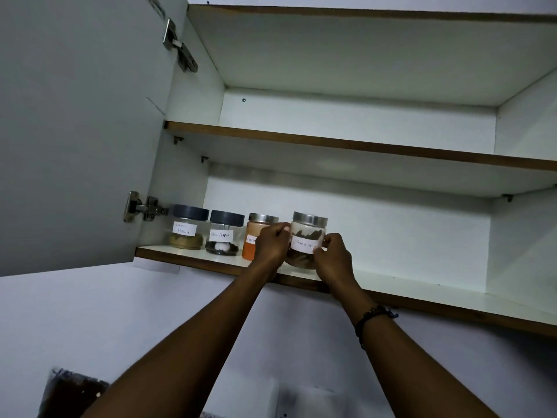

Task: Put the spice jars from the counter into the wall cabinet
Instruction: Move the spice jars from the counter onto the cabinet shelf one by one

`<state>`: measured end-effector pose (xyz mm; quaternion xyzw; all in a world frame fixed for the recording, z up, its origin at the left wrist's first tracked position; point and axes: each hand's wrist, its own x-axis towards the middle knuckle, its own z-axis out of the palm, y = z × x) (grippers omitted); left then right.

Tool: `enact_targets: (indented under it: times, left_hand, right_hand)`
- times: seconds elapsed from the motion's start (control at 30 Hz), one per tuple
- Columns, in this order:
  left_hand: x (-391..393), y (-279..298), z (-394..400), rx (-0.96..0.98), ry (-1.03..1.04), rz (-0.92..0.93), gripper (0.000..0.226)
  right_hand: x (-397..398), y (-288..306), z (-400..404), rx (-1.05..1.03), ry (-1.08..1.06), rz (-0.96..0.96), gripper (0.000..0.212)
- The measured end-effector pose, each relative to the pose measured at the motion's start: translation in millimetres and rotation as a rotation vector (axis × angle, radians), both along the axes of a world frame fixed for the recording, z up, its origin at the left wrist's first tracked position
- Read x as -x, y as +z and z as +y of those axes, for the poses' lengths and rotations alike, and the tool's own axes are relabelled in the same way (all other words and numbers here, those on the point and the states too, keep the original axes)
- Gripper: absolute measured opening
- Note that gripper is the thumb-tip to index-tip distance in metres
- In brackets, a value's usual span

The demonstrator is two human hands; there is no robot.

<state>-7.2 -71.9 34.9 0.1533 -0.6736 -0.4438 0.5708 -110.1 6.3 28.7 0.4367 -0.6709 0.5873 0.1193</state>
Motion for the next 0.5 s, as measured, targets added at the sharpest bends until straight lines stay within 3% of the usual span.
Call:
enact_targets:
  times: [0.17,0.37,0.5]
  left_hand:
    - [18.6,2.3,-20.3,0.07,0.138,-0.194,0.028]
    - [25.6,3.9,-32.7,0.087,0.202,-0.3,0.018]
    - [25.4,0.4,-31.0,0.069,0.234,-0.302,0.016]
  right_hand:
    - [17.3,11.8,-24.1,-0.224,-0.051,0.042,0.026]
    - [26.1,9.6,-34.8,-0.38,0.092,0.071,0.055]
    - [27.3,7.3,-35.1,-0.324,0.131,0.052,0.049]
